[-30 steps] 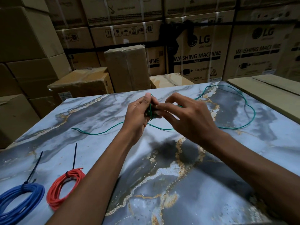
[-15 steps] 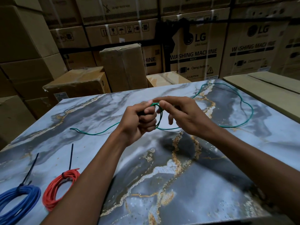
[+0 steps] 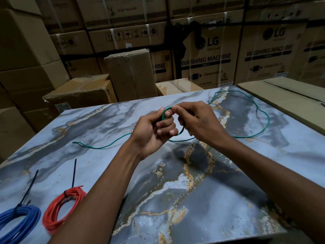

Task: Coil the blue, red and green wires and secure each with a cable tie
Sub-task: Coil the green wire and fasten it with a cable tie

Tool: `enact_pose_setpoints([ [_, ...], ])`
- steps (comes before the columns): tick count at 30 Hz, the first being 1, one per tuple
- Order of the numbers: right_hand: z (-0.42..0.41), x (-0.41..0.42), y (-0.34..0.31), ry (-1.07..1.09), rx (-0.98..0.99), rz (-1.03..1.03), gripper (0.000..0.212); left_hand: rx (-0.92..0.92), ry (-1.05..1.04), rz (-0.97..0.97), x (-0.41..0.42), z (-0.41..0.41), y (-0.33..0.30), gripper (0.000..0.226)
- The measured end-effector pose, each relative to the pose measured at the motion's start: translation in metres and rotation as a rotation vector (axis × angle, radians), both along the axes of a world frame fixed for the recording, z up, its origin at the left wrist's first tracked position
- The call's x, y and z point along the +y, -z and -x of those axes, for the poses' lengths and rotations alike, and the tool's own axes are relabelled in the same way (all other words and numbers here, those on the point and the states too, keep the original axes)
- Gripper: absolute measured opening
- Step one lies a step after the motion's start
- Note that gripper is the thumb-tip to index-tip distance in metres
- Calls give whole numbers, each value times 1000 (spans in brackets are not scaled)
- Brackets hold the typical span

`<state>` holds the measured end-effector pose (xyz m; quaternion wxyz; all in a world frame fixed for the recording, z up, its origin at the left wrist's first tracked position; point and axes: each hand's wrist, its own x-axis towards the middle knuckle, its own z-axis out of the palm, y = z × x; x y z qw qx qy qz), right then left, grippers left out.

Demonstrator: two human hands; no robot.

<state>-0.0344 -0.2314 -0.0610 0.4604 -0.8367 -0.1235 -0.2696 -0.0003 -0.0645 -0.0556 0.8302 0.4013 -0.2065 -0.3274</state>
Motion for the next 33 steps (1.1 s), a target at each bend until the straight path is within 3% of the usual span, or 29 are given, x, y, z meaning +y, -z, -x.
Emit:
enact_pose_setpoints([
  [6,1,-6,-2,-75,59,-65,31,7,24,-14,8,-4,2,35],
  [12,0,-31,-15,-142,16,16,22,-26,-59,-113,15,-6,-3,35],
  [20,-5,-78,-23,60,-97,52,25,108,-269,158,31,-18,-9,35],
  [25,-7,-68,-13,53,-136,280,31,187,-434,244,37,-27,-6,38],
  [30,-4,-35,-1,-10,-58,652,33,190,-554,196,39,-31,-5,33],
  [33,6,-13,-1,-45,-18,758,33,167,-590,146,35,-28,-5,31],
])
